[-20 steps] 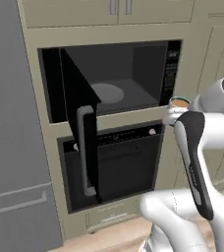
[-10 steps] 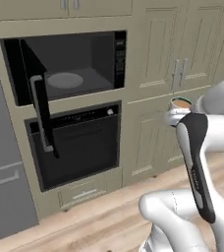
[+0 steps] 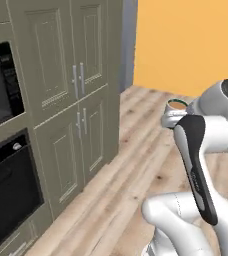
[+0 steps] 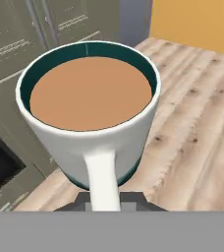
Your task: Pick the cup of tea, navigate to the dining table, and place it on the saucer.
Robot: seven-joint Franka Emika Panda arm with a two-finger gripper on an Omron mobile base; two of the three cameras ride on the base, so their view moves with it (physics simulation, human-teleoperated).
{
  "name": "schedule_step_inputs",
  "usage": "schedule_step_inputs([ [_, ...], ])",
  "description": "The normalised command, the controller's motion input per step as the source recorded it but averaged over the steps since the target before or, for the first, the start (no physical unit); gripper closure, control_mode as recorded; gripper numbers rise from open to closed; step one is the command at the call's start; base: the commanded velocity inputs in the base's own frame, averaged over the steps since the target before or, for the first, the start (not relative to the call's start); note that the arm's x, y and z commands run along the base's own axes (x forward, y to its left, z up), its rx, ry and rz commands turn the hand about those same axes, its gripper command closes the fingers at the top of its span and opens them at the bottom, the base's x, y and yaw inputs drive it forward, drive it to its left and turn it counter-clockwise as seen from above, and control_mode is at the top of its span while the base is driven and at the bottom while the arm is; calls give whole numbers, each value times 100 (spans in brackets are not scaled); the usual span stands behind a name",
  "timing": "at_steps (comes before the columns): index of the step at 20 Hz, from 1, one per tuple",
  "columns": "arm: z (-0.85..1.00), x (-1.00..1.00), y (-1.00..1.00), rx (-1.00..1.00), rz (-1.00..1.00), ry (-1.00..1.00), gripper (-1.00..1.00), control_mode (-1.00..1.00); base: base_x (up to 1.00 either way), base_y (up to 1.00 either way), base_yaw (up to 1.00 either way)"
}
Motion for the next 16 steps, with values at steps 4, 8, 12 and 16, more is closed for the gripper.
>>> schedule_step_inputs([
  [4, 0, 0, 0, 0, 0, 0, 100, 100, 0, 0, -100],
  [8, 0, 0, 0, 0, 0, 0, 100, 100, 11, 12, -96],
  [12, 0, 0, 0, 0, 0, 0, 100, 100, 15, 53, -78],
  [16, 0, 0, 0, 0, 0, 0, 100, 100, 22, 77, -66],
])
